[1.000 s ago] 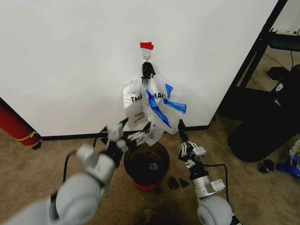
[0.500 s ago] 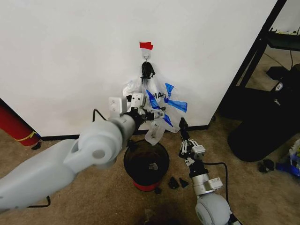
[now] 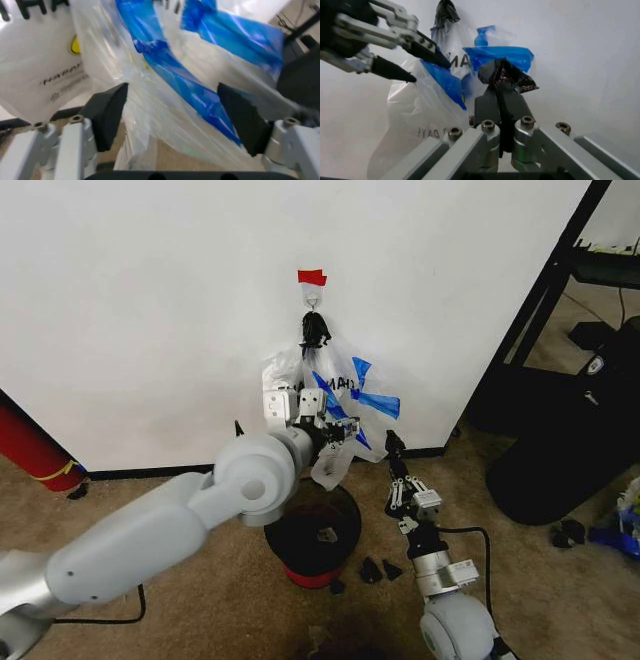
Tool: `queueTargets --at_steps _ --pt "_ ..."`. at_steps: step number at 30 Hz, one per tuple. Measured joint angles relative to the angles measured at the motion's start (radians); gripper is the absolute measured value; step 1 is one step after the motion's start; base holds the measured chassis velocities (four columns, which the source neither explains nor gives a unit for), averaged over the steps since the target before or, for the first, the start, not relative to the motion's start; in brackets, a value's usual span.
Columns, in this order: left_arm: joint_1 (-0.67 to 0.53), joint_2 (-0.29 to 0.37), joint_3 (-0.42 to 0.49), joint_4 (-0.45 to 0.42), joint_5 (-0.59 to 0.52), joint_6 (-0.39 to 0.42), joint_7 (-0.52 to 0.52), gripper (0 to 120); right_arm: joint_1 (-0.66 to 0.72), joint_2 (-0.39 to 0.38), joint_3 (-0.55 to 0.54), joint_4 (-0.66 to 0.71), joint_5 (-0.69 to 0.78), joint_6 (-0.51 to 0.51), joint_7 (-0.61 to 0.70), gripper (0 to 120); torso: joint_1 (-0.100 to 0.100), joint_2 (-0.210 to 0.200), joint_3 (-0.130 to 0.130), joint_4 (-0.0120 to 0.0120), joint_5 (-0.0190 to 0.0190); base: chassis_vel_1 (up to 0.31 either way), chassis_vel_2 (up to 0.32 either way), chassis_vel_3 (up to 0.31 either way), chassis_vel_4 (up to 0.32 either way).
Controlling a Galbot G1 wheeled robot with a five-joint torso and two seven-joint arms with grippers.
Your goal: Pick up the garbage bag from the wall and place it over the trash bin.
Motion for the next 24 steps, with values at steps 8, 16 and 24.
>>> queueTargets --at_steps 8,16,24 --pt "-0.003 -0.031 0.003 0.046 0.036 -0.03 0.008 41 -0.003 0.003 -0.003 -0.005 -0.002 0.001 -0.002 0 0.0 0.0 0.0 -0.0001 0.0001 0.0 0.0 0.0 0.0" --pt "-0.007 -0.054 0.007 0.08 0.044 -0.038 0.013 17 -0.005 0.0 -0.003 -0.012 -0.004 0.005 -0.005 0 0.0 0.0 0.0 -0.0002 0.0 0.0 0.0 0.0 0.0" --pt "-0.002 -0.06 -0.009 0.091 0.049 -0.067 0.033 0 -0.004 0.003 0.0 -0.018 -0.004 0.007 -0.002 0 0.0 0.0 0.0 -0.0003 0.0001 0.0 0.0 0.0 0.0"
